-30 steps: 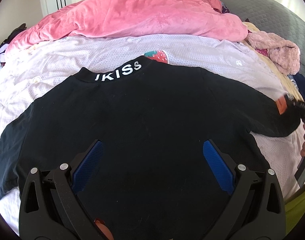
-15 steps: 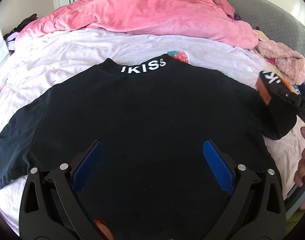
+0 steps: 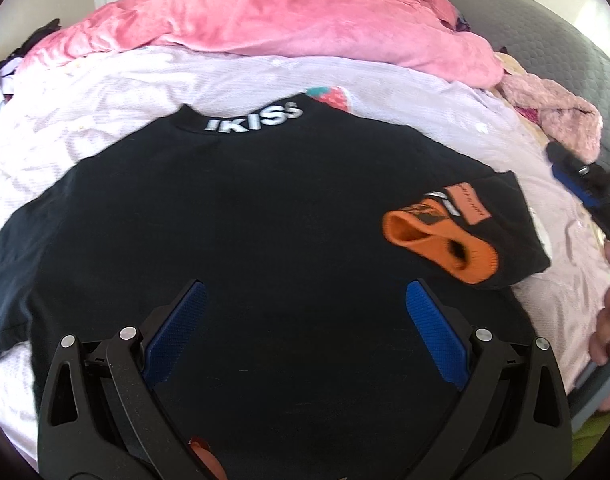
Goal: Fold small clothes
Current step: 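Lift the sleeve with the right gripper, fold it across the shirt body, release, then grasp the orange cuff of the folded sleeve with the left gripper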
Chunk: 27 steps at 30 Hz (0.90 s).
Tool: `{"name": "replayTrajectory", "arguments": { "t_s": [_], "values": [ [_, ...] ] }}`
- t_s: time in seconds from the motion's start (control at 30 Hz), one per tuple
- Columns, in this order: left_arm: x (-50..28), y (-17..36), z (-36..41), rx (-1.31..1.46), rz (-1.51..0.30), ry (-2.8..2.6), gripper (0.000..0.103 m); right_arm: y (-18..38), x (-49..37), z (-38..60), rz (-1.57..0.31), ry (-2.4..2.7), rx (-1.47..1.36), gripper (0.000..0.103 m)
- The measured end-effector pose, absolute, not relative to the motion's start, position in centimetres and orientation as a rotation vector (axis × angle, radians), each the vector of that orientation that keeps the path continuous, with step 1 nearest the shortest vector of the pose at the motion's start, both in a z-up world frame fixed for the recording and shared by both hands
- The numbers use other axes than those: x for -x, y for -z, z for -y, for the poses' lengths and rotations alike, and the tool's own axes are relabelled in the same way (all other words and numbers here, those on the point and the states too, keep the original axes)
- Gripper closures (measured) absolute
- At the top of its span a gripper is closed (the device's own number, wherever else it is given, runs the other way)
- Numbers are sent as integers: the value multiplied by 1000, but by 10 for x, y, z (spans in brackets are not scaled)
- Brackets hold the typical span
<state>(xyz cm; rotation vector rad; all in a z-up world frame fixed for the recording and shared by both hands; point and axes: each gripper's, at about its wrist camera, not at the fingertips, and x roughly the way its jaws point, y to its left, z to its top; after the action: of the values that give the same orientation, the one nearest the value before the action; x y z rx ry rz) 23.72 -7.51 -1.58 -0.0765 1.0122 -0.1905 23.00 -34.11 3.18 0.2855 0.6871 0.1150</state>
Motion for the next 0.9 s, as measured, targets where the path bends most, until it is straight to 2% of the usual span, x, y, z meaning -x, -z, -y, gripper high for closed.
{"name": "replayTrajectory", "arguments": {
  "t_s": [0.2,0.3,0.4,0.47,0.57,0.63,0.7,0.9],
  "values": [
    [-247,17,96,276,-1058,343,9,-5,-239,364,-795,-67,-362,64],
    [-254,20,105,353,-1063,387,9,1,-240,373,-807,-51,-390,59],
    [-269,34,116,433,-1103,406,10,1,-239,384,-802,-32,-424,59],
    [-275,42,121,487,-1129,415,16,0,-238,388,-796,-20,-437,58],
    [-283,52,129,533,-1145,416,34,0,-236,397,-787,-8,-466,58],
    [-287,55,135,491,-1134,386,75,1,-236,400,-787,-10,-483,58],
    [-288,55,138,463,-1123,384,96,3,-237,402,-789,-7,-494,58],
    [-280,18,140,308,-995,414,98,4,-237,407,-791,2,-506,58]
  ]
}}
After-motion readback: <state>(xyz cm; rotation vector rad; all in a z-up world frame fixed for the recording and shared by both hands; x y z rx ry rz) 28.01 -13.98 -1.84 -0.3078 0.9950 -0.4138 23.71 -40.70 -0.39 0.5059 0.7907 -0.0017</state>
